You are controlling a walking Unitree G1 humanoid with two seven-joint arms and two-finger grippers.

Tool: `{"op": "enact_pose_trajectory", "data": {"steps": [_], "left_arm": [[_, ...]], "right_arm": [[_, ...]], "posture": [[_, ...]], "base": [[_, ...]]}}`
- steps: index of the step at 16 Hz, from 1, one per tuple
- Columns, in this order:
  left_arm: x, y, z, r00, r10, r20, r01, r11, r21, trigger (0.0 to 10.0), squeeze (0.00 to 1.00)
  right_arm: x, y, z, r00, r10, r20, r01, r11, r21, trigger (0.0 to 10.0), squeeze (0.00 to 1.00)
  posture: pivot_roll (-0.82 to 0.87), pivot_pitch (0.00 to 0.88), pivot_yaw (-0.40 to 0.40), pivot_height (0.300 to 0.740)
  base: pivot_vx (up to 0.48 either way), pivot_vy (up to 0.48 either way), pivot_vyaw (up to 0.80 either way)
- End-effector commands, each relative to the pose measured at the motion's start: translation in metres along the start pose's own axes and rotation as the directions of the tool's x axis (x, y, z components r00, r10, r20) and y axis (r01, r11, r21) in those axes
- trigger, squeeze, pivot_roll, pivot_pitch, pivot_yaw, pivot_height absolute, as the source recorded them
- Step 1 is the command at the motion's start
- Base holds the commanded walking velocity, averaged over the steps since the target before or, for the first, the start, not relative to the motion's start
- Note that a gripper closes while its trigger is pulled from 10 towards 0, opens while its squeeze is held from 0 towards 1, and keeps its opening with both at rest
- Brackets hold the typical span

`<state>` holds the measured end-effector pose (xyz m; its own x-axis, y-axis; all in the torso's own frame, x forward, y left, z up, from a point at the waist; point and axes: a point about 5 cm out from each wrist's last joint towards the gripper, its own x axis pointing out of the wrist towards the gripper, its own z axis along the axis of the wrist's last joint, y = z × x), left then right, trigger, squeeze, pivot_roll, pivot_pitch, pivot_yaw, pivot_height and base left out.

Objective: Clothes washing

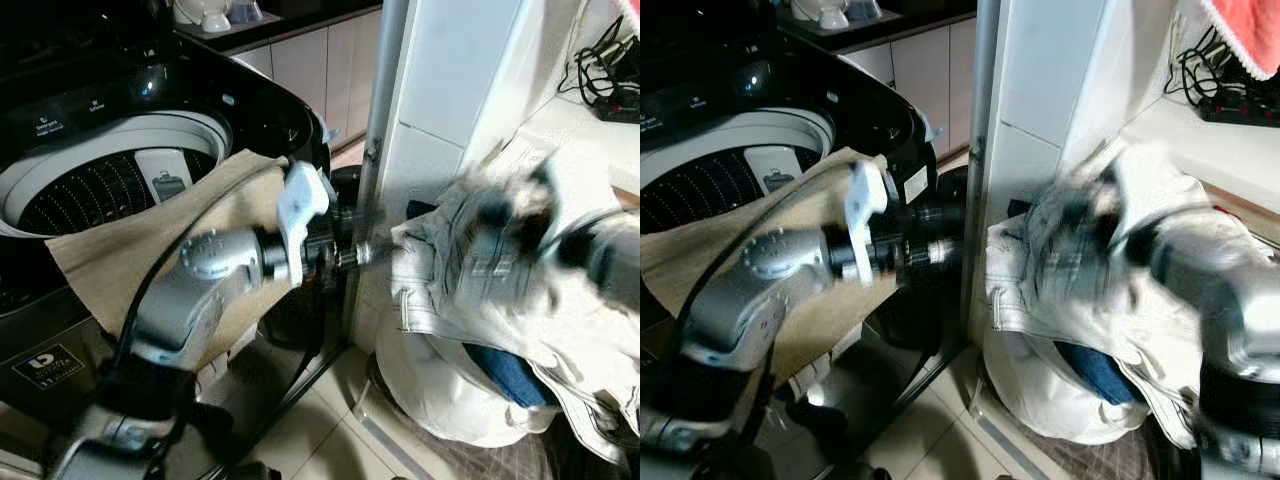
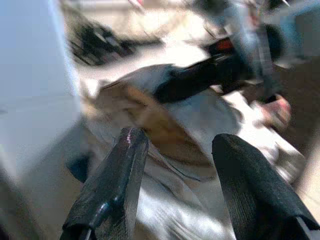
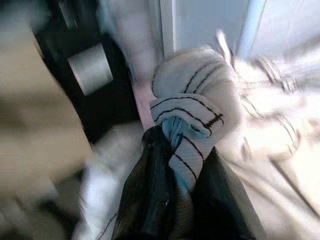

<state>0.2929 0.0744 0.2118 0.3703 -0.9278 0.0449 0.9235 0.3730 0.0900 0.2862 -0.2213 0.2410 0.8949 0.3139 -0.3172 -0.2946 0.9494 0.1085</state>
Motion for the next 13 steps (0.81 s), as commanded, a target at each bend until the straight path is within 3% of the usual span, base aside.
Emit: {"op": "enact_pose_trajectory", "data": {"steps": [1,2,5,6,9,12,13], "left_arm": [[0.0,0.005,0.006,0.999,0.036,0.019,-0.036,0.999,0.026,10.0,0.0],[0.009,0.005,0.014,0.993,0.07,0.095,-0.072,0.997,0.011,10.0,0.0],[0.028,-0.006,0.026,0.978,0.052,0.201,-0.042,0.998,-0.053,10.0,0.03],[0.034,-0.007,0.027,0.975,0.063,0.211,-0.052,0.997,-0.06,10.0,1.0],[0.052,-0.015,0.029,0.972,0.045,0.231,-0.028,0.996,-0.079,10.0,1.0],[0.066,-0.019,0.025,0.975,0.073,0.212,-0.055,0.994,-0.09,10.0,1.0],[0.07,-0.017,0.018,0.978,0.111,0.178,-0.1,0.992,-0.072,10.0,0.77]], "right_arm": [[-0.006,0.003,0.013,0.997,0.036,0.074,-0.037,0.999,0.011,0.0,0.0],[-0.009,0.007,0.031,0.974,0.115,0.196,-0.138,0.985,0.106,0.0,0.0],[-0.007,0.022,0.04,0.928,0.247,0.278,-0.306,0.932,0.194,0.0,0.0],[-0.006,0.025,0.042,0.917,0.269,0.294,-0.336,0.919,0.206,0.0,0.0],[-0.004,0.037,0.05,0.88,0.331,0.34,-0.424,0.87,0.251,0.0,0.0],[-0.004,0.041,0.052,0.875,0.345,0.34,-0.441,0.858,0.264,0.0,0.0],[-0.004,0.044,0.053,0.871,0.353,0.342,-0.45,0.853,0.264,0.0,0.0]], "posture": [[-0.11,0.0,0.031,0.74],[-0.11,0.0,0.029,0.74],[-0.11,0.0,0.018,0.74],[-0.11,0.0,0.016,0.74],[-0.12,0.0,0.011,0.74],[-0.12,0.0,0.009,0.74],[-0.13,0.0,0.013,0.74]], "base": [[0.0,0.0,0.0],[0.0,0.0,0.0],[0.0,0.0,0.0],[0.0,0.0,0.0],[0.0,0.0,0.0],[0.0,0.0,0.0],[0.0,0.0,0.0]]}}
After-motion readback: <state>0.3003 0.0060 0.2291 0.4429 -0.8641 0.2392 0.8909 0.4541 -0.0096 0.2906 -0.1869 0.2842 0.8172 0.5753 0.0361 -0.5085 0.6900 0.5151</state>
